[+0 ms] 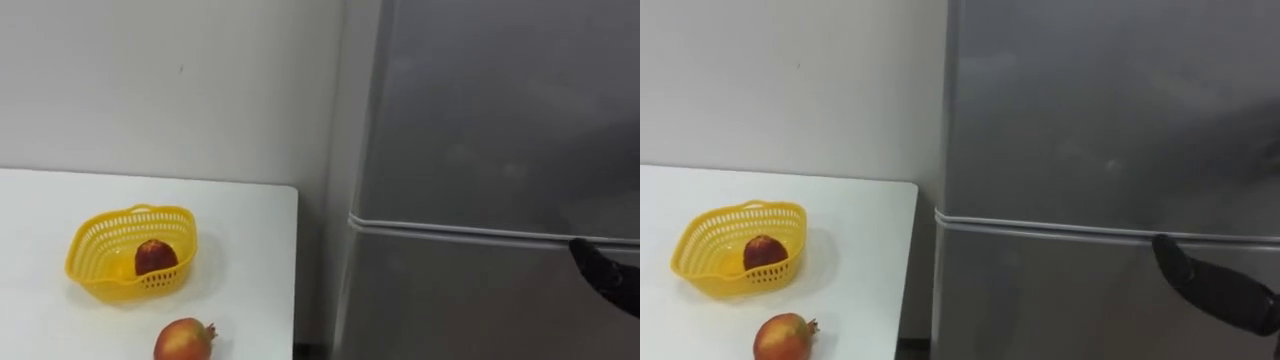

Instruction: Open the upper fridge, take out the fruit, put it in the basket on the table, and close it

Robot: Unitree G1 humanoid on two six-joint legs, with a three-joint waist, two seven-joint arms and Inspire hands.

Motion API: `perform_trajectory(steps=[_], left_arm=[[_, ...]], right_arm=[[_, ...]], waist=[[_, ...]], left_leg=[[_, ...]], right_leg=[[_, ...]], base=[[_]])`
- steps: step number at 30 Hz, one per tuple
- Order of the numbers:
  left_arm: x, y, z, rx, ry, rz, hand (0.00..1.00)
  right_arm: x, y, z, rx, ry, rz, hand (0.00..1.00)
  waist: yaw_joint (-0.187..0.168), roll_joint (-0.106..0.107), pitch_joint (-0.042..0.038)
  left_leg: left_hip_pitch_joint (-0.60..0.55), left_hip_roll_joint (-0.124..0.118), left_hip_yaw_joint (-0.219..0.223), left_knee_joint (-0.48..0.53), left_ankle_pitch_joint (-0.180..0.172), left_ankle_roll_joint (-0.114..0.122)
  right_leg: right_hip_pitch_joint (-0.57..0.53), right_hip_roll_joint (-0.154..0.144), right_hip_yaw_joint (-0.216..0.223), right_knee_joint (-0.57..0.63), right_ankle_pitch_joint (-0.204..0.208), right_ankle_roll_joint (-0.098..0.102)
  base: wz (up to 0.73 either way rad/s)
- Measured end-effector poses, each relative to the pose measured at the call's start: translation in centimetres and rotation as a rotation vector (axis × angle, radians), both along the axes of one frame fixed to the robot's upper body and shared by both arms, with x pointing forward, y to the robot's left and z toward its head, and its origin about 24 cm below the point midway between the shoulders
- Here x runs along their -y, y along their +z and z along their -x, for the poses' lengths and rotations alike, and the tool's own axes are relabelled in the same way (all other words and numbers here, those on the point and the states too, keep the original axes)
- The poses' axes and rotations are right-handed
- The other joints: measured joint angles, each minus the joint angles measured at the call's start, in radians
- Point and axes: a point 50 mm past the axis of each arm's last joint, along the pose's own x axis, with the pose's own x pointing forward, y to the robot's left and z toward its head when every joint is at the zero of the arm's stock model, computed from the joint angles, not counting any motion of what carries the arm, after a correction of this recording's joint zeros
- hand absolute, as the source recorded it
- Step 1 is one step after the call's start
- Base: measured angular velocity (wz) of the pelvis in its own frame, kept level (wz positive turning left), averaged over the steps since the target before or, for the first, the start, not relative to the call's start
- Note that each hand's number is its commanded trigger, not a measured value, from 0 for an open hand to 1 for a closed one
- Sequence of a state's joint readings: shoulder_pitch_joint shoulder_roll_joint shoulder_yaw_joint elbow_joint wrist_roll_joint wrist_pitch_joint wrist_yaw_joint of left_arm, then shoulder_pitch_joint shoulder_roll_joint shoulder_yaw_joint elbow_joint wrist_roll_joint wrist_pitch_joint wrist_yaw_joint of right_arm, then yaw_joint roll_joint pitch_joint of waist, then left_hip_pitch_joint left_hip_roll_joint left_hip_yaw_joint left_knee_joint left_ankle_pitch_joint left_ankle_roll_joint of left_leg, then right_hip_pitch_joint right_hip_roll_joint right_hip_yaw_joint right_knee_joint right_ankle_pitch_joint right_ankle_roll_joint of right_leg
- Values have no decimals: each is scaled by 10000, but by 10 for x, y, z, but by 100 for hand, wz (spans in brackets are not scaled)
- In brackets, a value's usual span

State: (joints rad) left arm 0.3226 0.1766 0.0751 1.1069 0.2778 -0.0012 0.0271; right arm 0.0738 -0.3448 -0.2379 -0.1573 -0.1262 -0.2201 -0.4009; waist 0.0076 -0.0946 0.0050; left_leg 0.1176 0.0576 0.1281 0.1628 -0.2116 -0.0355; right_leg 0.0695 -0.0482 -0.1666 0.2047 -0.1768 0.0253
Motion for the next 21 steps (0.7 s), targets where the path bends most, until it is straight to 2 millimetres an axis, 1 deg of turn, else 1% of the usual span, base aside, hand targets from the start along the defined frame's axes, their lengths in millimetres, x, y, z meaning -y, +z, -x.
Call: perform_trajectory(steps=[4, 7, 11, 13, 14, 15, 16, 17, 19, 20, 21], left_arm=[[0, 0, 5, -122, 50, -30, 0], [0, 0, 7, -161, 112, -12, 0], [0, 0, 7, -118, 87, -36, 0], [0, 0, 8, -131, 53, -41, 0], [0, 1, 9, -155, 66, -34, 0], [0, 1, 10, -119, 63, -39, 0], [0, 2, 10, -87, 74, -50, 0], [0, 2, 12, -44, 99, -73, 0], [-1, 4, 12, 79, 124, -189, 0], [-2, 4, 12, 146, 177, -320, 0], [-3, 5, 12, 167, 239, -446, 0]], right_arm=[[0, -1, 0, -105, 83, -35, 0], [0, 0, 0, -17, 64, -129, 0], [3, 3, 2, 269, -114, -226, 0], [8, 6, 5, 598, -447, -472, 0], [12, 6, 7, 808, -761, -783, 0], [17, 5, 11, 1035, -1116, -1267, 0], [20, 4, 13, 1145, -1297, -1582, 0], [26, 1, 17, 1333, -1692, -2183, 0], [39, -8, 24, 1397, -2490, -3041, 0], [48, -20, 31, 1374, -3218, -3777, 0], [54, -35, 39, 1188, -4020, -4494, 0]], waist=[[3, 35, -4], [4, 101, 4], [-48, 222, -6], [-40, 282, -26], [-47, 328, -55], [-47, 322, -79], [-48, 324, -83], [-65, 355, -72], [-188, 330, -95], [-344, 332, -83], [-367, 321, -94]], left_leg=[[0, 2, -13, 66, 1, 2], [79, 4, -9, 61, 1, 2], [104, 2, 3, 14, -2, 4], [71, 1, -9, 6, -2, 4], [35, 1, -18, 8, -2, 4], [21, 1, -14, 12, -1, 4], [21, 1, -13, 11, -1, 4], [16, 1, -15, 11, -1, 5], [-15, -6, -103, 16, -1, 4], [-30, -16, -238, 17, -1, 4], [-29, -18, -242, 23, -1, 4]], right_leg=[[37, 1, -13, -3, 40, -14], [97, 2, -14, -12, 42, -16], [110, 0, -15, -38, 40, -14], [92, 0, -29, -70, 40, -13], [89, 3, -40, -117, 41, -12], [108, 5, -61, -172, 48, -2], [110, 5, -66, -181, 48, -2], [110, 2, -82, -187, 48, -2], [111, -9, -175, -230, 48, -2], [151, -19, -296, -268, 47, -1], [194, -16, -305, -331, 47, -1]], base=[[0], [0], [0], [0], [4], [4], [0], [5], [16], [19], [14]])
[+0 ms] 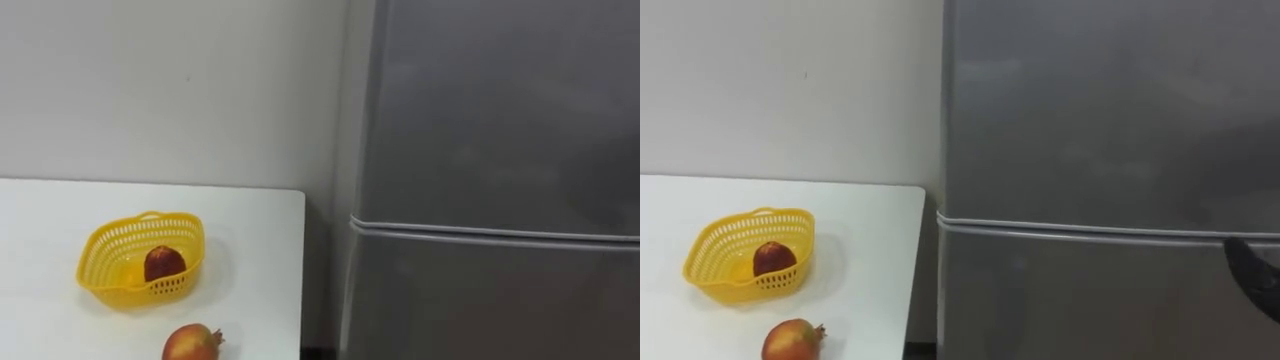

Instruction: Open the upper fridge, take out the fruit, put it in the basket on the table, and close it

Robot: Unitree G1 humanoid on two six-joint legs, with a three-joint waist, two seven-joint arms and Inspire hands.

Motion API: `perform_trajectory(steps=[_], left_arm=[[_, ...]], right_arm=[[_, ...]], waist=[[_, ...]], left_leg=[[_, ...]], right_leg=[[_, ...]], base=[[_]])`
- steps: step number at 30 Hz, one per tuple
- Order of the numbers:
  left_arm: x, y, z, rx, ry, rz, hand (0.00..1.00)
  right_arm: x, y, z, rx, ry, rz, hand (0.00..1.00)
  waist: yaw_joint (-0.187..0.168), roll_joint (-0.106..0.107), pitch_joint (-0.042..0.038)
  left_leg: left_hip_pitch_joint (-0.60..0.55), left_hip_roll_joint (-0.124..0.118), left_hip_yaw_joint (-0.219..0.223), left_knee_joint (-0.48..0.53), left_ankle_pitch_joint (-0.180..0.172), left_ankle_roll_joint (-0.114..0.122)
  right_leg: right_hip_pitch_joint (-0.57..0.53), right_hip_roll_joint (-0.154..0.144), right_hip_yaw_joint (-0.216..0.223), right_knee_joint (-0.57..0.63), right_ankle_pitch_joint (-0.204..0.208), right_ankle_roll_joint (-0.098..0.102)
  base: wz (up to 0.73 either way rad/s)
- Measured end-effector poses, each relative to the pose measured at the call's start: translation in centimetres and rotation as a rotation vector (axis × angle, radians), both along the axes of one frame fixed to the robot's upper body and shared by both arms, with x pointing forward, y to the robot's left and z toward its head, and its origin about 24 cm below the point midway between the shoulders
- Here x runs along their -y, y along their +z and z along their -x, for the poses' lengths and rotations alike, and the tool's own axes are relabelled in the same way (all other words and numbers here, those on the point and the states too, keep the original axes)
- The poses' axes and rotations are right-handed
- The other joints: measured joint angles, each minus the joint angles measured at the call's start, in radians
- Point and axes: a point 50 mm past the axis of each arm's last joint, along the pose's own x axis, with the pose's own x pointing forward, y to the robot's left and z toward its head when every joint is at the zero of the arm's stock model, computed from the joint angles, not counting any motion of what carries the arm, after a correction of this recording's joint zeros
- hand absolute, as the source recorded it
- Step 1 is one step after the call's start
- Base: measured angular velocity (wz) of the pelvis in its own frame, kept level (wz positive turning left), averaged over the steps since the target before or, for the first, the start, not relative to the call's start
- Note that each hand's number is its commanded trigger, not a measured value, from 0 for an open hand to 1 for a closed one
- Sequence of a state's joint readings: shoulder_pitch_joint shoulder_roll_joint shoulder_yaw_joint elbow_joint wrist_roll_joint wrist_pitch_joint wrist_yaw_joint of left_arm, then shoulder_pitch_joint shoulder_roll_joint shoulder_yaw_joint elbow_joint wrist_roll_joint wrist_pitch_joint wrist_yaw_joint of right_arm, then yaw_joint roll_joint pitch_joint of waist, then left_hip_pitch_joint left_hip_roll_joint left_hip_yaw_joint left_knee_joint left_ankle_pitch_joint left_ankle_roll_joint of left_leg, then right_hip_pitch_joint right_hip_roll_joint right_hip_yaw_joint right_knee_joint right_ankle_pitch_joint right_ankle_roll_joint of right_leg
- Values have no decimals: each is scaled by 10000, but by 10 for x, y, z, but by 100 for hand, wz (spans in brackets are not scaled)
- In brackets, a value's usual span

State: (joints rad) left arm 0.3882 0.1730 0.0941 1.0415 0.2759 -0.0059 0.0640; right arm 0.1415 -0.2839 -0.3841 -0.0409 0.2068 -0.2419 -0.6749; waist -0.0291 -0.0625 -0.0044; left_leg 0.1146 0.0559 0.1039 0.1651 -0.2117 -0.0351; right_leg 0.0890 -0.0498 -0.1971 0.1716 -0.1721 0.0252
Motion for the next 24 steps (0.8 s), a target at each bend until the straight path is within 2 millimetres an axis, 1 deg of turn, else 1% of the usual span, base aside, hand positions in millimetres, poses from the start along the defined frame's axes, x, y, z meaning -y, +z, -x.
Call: perform_trajectory(steps=[1, 3, 4, 6, 7, 9, 10, 12, 15, 16, 18, 19, 22, 23, 24], left_arm=[[0, 0, 0, 16, 29, -59, 0], [1, 0, -2, 139, 91, -186, 0], [1, 0, -2, 136, 110, -202, 0], [2, 0, 0, 95, 228, -331, 0], [2, 0, 0, 74, 242, -336, 0], [5, -1, -1, 124, 333, -360, 0], [6, -2, -2, 152, 338, -357, 0], [6, -2, -2, 174, 371, -343, 0], [8, -2, -4, 174, 500, -289, 0], [8, -2, -4, 197, 486, -273, 0], [8, -1, -7, 281, 430, -215, 0], [8, -2, -7, 290, 432, -210, 0], [12, -3, -6, 161, 489, -45, 0], [12, -3, -6, 127, 491, -35, 0], [11, -3, -5, 58, 483, 8, 0]], right_arm=[[3, -8, 4, -133, -319, -401, 0], [15, -45, 24, -1157, -1648, -1674, 0], [17, -54, 31, -1432, -1945, -1974, 0], [22, -91, 61, -2417, -3088, -3570, 0], [22, -100, 68, -2595, -3403, -4036, 0], [20, -132, 94, -3239, -4655, -5641, 0], [18, -139, 101, -3449, -4927, -5966, 0], [12, -161, 122, -4089, -5851, -7153, 0], [6, -177, 142, -4962, -6473, -7637, 0], [5, -179, 144, -5085, -6512, -7680, 0], [0, -191, 155, -6009, -6526, -7756, 0], [-2, -196, 158, -6269, -6547, -7895, 0], [-19, -219, 176, -8127, -5979, -8667, 0], [-23, -223, 179, -8504, -5736, -8784, 0], [-29, -230, 187, -9233, -5195, -9024, 0]], waist=[[-20, 16, 4], [-179, 52, 10], [-212, 97, 8], [-331, 138, 11], [-382, 131, 21], [-571, 300, -36], [-595, 336, -45], [-741, 369, -43], [-755, 328, -37], [-746, 318, -35], [-745, 320, -29], [-725, 298, -43], [-721, 270, -45], [-707, 270, -46], [-650, 270, -45]], left_leg=[[-15, 1, 1, -1, 0, 0], [-17, -5, 10, -8, 0, 0], [-16, -5, 13, -9, 0, 0], [-15, -14, -2, -13, -1, 0], [-15, -15, -3, -16, -1, -1], [-9, -15, -1, -24, -1, -1], [-5, -15, 1, -20, -1, -1], [1, -9, 3, -1, 1, -3], [-13, -22, 3, 8, 1, -2], [-12, -25, 7, 10, 1, -2], [9, -26, -19, 36, 1, -3], [18, -25, -24, 40, 1, -3], [21, -21, -28, 34, 1, -3], [23, -21, -27, 30, 1, -3], [21, -21, -29, 30, 1, -3]], right_leg=[[24, 5, 16, -1, 0, 0], [62, 2, 9, -31, -5, 7], [69, 2, 13, -35, -8, 12], [83, -10, 1, -39, -55, 33], [81, -10, 11, -34, -66, 33], [63, -9, 39, -29, -81, 39], [67, -9, 38, -24, -86, 41], [63, -9, 24, 18, -122, 37], [-82, -38, 58, 156, -207, 37], [-104, -47, 65, 170, -222, 37], [-31, -46, 38, 139, -224, 36], [-24, -47, 30, 141, -228, 31], [-27, -45, 27, 142, -231, 25], [-28, -46, 18, 140, -234, 27], [-27, -46, 9, 132, -238, 26]], base=[[0], [0], [0], [0], [0], [0], [0], [2], [-1], [0], [5], [5], [0], [0], [0]])
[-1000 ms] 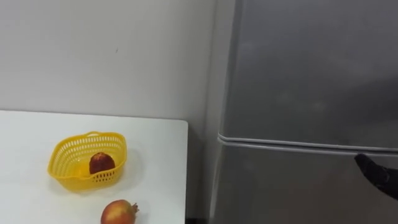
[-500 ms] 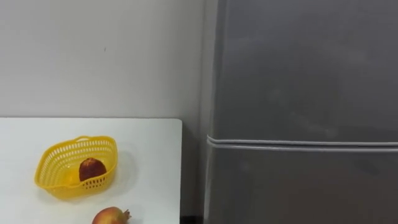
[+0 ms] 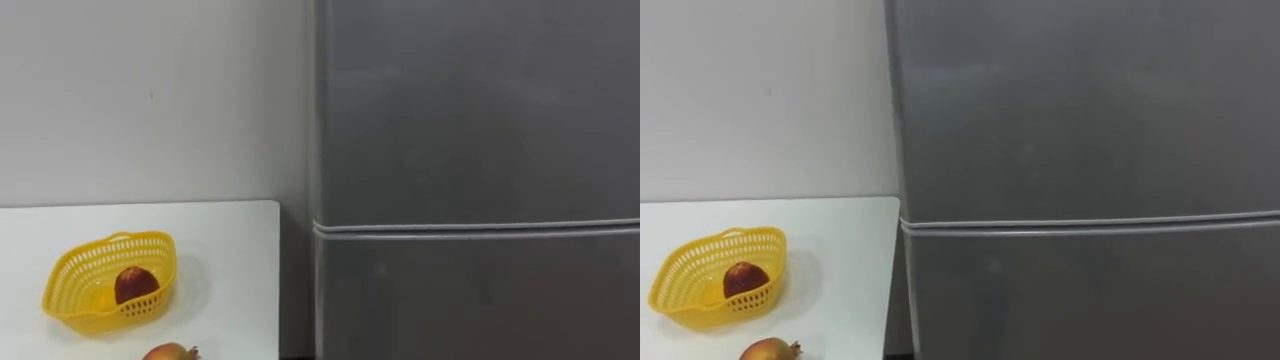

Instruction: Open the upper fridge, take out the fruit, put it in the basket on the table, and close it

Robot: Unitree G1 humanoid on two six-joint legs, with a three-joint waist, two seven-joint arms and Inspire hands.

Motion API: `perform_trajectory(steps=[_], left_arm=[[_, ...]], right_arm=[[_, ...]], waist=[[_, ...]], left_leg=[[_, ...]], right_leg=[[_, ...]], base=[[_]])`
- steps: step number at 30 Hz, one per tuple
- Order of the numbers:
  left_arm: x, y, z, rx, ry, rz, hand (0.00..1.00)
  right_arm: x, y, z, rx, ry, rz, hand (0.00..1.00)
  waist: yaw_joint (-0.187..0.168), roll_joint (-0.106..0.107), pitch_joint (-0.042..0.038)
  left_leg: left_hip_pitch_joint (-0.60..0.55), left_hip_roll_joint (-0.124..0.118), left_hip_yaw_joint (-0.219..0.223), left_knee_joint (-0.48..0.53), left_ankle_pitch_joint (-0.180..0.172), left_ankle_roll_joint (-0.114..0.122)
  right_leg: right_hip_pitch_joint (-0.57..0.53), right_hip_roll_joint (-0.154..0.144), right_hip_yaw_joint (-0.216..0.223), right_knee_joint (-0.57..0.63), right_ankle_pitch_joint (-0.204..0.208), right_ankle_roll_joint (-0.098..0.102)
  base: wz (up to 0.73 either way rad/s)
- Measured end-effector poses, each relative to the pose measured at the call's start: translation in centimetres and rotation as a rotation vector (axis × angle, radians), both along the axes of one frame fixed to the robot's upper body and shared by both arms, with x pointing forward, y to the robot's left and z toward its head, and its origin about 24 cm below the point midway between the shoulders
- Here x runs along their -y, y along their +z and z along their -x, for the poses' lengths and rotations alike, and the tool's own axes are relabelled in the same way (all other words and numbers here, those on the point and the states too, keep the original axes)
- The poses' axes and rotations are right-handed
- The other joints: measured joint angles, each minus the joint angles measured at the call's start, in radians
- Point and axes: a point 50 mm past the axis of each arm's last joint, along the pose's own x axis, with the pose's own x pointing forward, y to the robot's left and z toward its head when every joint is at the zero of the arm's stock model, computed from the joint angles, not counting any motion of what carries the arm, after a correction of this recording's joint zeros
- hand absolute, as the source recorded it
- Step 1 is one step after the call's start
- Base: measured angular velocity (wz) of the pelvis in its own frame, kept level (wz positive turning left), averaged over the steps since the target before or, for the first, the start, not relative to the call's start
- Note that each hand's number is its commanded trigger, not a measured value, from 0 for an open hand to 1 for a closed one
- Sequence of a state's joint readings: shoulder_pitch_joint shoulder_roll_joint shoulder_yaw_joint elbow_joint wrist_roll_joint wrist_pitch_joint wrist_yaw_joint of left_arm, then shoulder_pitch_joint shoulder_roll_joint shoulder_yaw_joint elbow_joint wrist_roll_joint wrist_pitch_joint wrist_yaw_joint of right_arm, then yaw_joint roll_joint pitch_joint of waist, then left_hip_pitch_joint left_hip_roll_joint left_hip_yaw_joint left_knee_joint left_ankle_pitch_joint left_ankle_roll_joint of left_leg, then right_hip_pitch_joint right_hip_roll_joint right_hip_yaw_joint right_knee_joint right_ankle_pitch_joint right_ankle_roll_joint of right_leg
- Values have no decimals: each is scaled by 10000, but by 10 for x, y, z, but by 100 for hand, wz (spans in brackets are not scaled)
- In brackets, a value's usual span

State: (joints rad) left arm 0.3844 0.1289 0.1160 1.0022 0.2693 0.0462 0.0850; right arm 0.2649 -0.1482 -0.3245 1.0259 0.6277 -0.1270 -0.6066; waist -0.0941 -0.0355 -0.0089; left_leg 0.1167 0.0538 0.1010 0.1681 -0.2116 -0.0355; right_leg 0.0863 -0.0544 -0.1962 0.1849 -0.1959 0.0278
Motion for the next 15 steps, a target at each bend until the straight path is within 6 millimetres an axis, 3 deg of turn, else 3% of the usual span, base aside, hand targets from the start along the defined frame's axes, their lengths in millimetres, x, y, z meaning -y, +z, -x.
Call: perform_trajectory(steps=[6, 11, 15], left_arm=[[-3, 0, 4, -427, 308, 102, 0], [-3, -1, 2, -591, 301, 152, 0], [1, -3, -3, -688, 48, 258, 0]], right_arm=[[-25, -18, 32, -1979, 3002, -2657, 0], [-36, -24, 38, -3109, 5017, -3884, 0], [-41, -26, 28, -3436, 6104, -4310, 0]], waist=[[267, 7, 5], [487, 16, 20], [502, 91, 48]], left_leg=[[3, -5, -4, -24, 0, 0], [103, -13, 17, -39, -1, 0], [168, -31, -3, -25, -1, 0]], right_leg=[[2, -1, 20, -12, -15, -3], [67, -4, 43, 3, -23, -1], [148, -34, 7, 4, -30, 8]], base=[[0], [-2], [2]])
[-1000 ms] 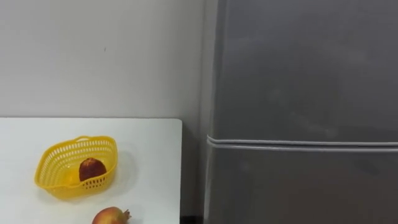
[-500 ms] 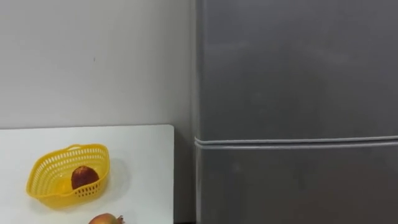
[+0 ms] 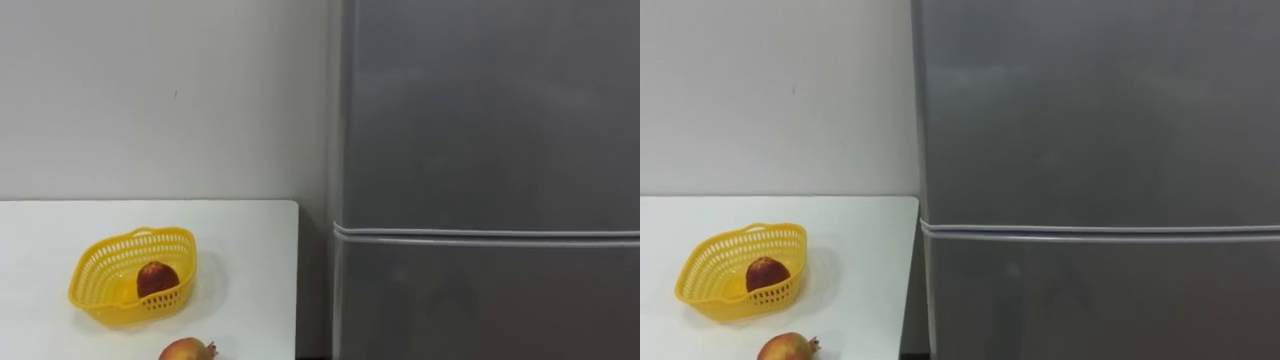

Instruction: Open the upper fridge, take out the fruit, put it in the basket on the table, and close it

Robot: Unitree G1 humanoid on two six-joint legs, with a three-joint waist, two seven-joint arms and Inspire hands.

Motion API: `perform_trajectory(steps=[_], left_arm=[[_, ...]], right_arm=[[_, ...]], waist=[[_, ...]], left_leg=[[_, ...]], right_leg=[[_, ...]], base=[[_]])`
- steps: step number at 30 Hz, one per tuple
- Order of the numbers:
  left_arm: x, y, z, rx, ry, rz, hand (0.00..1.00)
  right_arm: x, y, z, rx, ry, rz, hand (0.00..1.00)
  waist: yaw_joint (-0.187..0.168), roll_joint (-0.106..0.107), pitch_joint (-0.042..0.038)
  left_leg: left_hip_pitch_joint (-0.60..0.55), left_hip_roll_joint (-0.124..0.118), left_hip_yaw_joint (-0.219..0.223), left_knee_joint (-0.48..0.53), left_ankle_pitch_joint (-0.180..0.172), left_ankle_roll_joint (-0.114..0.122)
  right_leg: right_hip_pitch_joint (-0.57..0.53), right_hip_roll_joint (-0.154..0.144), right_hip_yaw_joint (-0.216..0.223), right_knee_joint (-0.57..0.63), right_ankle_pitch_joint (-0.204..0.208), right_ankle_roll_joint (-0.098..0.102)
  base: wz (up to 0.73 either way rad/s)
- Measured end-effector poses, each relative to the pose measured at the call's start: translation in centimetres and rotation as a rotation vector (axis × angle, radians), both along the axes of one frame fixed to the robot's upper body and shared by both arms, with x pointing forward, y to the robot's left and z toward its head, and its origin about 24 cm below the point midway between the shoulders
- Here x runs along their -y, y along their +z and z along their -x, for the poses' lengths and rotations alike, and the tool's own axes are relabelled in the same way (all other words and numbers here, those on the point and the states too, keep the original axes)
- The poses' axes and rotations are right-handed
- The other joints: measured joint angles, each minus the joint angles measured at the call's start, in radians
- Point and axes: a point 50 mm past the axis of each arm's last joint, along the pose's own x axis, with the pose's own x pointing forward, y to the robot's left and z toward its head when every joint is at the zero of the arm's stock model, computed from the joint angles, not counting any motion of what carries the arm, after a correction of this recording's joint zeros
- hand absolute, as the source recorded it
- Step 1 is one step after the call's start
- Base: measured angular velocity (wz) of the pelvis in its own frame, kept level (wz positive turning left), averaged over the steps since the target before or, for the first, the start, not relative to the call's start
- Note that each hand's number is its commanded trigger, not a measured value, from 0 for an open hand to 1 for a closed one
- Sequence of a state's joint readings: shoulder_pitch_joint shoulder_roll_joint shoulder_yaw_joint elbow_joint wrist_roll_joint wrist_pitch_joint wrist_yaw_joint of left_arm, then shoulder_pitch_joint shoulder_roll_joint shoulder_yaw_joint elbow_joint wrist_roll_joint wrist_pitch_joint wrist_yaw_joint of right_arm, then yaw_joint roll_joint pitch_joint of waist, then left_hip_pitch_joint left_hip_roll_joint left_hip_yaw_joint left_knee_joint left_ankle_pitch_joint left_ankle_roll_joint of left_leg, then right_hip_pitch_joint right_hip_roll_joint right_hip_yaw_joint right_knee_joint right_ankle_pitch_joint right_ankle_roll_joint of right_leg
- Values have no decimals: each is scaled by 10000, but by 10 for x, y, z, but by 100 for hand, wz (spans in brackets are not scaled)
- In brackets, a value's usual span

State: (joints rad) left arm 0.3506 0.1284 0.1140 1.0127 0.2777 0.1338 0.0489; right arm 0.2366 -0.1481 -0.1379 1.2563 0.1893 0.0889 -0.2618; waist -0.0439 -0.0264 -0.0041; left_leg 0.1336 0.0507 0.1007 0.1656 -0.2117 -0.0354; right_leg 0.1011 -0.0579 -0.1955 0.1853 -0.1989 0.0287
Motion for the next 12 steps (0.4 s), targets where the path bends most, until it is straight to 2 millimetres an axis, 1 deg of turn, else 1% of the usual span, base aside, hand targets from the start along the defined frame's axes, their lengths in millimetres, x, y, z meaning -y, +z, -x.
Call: perform_trajectory(steps=[4, 6, 10, 12], left_arm=[[2, -1, -5, 65, -190, 31, 0], [2, -1, -5, -21, -166, 11, 0], [3, -1, -4, -96, -143, 18, 0], [3, -1, -5, -130, -132, 13, 0]], right_arm=[[-2, -2, -8, -153, 780, -329, 0], [-4, -3, -11, -420, 1642, -579, 0], [-5, -3, -13, -633, 2261, -881, 0], [-6, -4, -13, -701, 2306, -1015, 0]], waist=[[-8, 77, 12], [4, 90, 15], [0, 90, 16], [7, 85, 19]], left_leg=[[14, -30, -12, 6, 0, 1], [24, -42, -12, 7, 0, 1], [50, -69, -13, 6, 0, 1], [88, -75, -13, 6, 0, 1]], right_leg=[[23, -37, -25, 15, -3, 10], [29, -48, -22, 27, -10, 21], [48, -75, -16, 34, -25, 43], [48, -80, -13, 35, -31, 50]], base=[[0], [0], [0], [0]])
